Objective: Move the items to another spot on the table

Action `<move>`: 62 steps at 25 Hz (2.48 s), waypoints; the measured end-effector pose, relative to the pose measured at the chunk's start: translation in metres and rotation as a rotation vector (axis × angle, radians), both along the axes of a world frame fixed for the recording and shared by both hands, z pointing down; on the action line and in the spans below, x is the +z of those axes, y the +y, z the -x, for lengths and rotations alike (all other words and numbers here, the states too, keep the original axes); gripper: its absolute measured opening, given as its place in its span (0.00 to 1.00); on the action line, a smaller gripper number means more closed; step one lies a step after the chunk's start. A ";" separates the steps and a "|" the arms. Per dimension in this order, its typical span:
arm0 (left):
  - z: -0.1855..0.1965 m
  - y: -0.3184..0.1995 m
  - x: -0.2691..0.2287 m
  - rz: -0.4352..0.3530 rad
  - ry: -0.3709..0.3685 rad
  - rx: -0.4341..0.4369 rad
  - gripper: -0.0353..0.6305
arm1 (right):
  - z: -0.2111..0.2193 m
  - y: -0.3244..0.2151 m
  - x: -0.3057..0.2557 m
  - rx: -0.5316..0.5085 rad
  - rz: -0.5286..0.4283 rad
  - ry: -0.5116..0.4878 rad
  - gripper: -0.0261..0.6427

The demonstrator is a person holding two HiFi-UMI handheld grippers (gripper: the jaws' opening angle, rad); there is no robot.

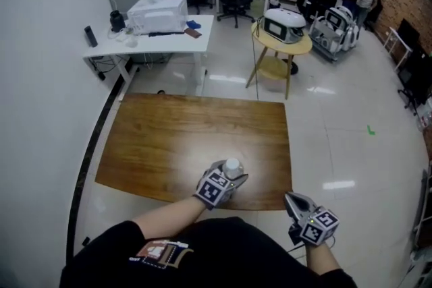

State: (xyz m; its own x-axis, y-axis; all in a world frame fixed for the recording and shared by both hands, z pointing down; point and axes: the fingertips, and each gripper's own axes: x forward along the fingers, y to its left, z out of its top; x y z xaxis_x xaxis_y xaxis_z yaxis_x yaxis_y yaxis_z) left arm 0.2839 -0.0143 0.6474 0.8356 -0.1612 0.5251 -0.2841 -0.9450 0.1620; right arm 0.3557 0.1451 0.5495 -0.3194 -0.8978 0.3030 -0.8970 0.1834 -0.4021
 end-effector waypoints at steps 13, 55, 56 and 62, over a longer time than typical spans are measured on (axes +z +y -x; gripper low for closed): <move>0.205 -0.199 -0.031 -0.035 -0.011 -0.152 0.51 | 0.138 -0.184 -0.013 -0.092 -0.037 0.053 0.03; 0.428 -0.674 0.119 -0.086 -0.044 -0.626 0.51 | 0.387 -0.501 0.082 -0.459 0.133 0.076 0.03; 0.426 -0.677 0.119 -0.097 -0.040 -0.624 0.51 | 0.386 -0.501 0.082 -0.458 0.136 0.074 0.03; 0.414 -0.688 0.116 -0.130 -0.015 -0.619 0.51 | 0.381 -0.496 0.084 -0.461 0.155 0.076 0.03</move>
State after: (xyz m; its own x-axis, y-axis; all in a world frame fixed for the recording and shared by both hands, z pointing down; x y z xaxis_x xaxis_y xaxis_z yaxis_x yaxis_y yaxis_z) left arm -0.1305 -0.7023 0.7639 0.5599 -0.6757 0.4795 -0.7857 -0.6167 0.0485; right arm -0.0252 -0.3507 0.6336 -0.6446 -0.6106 0.4600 -0.7645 0.5115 -0.3923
